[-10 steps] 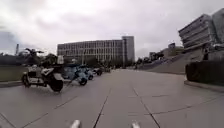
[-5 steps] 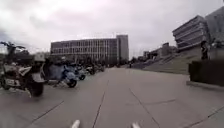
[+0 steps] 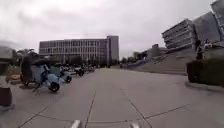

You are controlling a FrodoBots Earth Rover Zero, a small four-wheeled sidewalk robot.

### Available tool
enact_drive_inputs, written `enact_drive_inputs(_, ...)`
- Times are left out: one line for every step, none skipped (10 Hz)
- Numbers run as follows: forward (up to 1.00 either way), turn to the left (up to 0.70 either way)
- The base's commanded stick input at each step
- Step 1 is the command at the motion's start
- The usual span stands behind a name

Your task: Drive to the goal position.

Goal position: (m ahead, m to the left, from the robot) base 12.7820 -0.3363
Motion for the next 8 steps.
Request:
enact_drive_inputs(1.00, 0.00)
enact_drive_inputs(1.00, 0.00)
enact_drive_inputs(1.00, 0.00)
enact_drive_inputs(1.00, 0.00)
enact_drive_inputs(1.00, 0.00)
enact_drive_inputs(1.00, 0.00)
enact_drive_inputs(1.00, 0.00)
enact_drive_inputs(1.00, 0.00)
